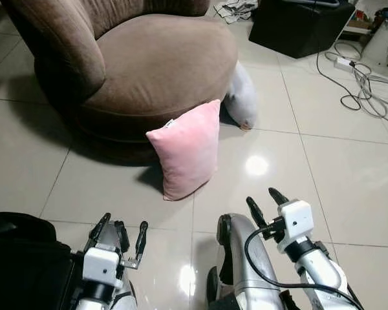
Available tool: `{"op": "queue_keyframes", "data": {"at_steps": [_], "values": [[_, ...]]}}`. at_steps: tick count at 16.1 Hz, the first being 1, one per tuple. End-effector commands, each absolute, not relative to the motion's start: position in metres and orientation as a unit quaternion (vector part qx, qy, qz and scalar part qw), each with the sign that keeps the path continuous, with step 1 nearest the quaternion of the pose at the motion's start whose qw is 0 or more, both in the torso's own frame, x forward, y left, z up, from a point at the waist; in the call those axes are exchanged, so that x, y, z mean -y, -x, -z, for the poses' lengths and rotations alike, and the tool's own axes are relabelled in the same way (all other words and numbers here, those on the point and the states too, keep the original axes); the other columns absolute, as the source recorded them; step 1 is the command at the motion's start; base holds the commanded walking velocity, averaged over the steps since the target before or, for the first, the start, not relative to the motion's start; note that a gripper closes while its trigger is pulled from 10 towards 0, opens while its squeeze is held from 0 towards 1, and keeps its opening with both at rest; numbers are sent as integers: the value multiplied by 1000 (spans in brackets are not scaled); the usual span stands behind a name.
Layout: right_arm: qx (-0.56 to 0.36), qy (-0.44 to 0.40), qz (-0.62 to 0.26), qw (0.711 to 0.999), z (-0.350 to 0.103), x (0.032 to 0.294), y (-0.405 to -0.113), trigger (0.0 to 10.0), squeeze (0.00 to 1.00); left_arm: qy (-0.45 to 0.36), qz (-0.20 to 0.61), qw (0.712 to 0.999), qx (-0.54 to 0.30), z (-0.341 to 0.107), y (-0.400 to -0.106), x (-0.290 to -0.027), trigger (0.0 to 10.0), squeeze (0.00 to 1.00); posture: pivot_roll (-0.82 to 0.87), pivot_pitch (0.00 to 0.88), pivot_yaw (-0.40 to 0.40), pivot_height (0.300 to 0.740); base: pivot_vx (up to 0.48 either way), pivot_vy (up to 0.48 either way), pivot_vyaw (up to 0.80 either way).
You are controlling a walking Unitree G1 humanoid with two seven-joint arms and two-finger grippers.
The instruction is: Move the pillow to the sofa from floor
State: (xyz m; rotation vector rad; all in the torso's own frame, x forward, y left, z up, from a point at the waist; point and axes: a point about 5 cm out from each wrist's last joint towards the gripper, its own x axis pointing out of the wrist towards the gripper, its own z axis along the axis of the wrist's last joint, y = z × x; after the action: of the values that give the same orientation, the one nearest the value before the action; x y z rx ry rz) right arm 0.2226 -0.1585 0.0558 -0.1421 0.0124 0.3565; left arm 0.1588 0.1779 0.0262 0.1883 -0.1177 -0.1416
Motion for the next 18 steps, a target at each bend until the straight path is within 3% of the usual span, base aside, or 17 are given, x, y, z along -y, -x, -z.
{"op": "queue_keyframes", "data": {"at_steps": [1, 4, 10, 11, 12, 13, 18], "values": [[-11, 69, -173, 982, -55, 160, -221, 10000, 0, -88, 72, 993, 42, -18, -147, -168, 10000, 0, 27, 173, -136, 485, 0, 0, 0], [-18, 69, -183, 981, -50, 154, -223, 10000, 0, -114, 89, 989, 30, -13, -140, -160, 10000, 0, 27, 175, -134, 485, 0, 0, 0], [-25, 66, -192, 979, -44, 147, -222, 10000, 0, -156, 102, 982, -3, 1, -116, -161, 10000, 0, 22, 177, -119, 485, 460, 0, 0], [-26, 65, -193, 979, -43, 146, -221, 10000, 0, -178, 98, 979, 20, -29, -208, -183, 10000, 0, 21, 176, -115, 485, 450, 0, 0], [-27, 65, -193, 979, -43, 146, -220, 10000, 0, -181, 97, 978, 33, -50, -238, -187, 10000, 0, 21, 176, -115, 485, 450, 0, 0], [-28, 64, -192, 979, -41, 146, -220, 10000, 0, -187, 98, 976, 51, -70, -254, -186, 10000, 0, 19, 173, -111, 485, 450, 0, 0], [-29, 64, -192, 979, -40, 145, -220, 10000, 0, -199, 115, 971, 60, -73, -250, -173, 10000, 0, 18, 168, -106, 485, 431, 0, 0]]}}
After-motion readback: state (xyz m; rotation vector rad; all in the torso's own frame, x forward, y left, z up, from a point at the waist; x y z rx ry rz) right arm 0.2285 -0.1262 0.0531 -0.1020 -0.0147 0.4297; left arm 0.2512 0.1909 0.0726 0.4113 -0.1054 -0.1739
